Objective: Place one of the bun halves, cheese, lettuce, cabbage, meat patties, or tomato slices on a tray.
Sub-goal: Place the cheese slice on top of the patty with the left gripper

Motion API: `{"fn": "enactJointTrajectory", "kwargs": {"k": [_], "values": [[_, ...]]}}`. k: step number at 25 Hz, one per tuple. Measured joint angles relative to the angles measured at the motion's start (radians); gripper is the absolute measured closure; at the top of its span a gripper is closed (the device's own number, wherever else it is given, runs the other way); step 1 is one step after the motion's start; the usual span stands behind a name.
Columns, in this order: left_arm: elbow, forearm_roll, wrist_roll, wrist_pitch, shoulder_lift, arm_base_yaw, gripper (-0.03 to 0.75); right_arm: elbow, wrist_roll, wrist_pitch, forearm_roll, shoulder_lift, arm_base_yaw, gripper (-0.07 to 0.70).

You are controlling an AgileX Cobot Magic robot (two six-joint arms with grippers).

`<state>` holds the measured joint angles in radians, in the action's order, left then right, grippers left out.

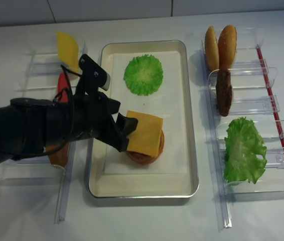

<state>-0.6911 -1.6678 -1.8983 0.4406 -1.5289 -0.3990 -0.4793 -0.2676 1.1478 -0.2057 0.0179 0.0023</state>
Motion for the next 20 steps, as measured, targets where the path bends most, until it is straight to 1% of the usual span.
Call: {"fn": "enactJointTrajectory", "kwargs": {"k": [2,5,7,10,13,16,19,20], "values": [[0.000,0.000,-0.044,-0.004,0.000,0.000,0.238,0.000,0.000,0.000,0.000,0.000,0.000,0.116],[0.000,0.000,-0.078,-0.018,0.000,0.000,0.238,0.000,0.000,0.000,0.000,0.000,0.000,0.116],[-0.004,0.000,-0.092,-0.042,0.000,0.000,0.238,0.000,0.000,0.000,0.000,0.000,0.000,0.116],[-0.038,0.016,-0.096,-0.074,0.000,0.000,0.238,0.000,0.002,0.000,0.000,0.000,0.000,0.116],[-0.094,0.029,-0.098,-0.103,0.000,0.000,0.238,0.000,0.002,0.000,0.000,0.000,0.000,0.115],[-0.140,0.105,-0.098,-0.136,0.000,0.000,0.238,0.000,0.002,0.000,0.000,0.000,0.000,0.116],[-0.161,0.247,-0.100,-0.177,0.000,0.000,0.238,0.000,0.002,0.000,0.000,0.000,0.000,0.116],[-0.162,0.284,-0.100,-0.202,0.000,0.000,0.238,0.000,0.002,0.000,0.000,0.000,0.000,0.116]]}}
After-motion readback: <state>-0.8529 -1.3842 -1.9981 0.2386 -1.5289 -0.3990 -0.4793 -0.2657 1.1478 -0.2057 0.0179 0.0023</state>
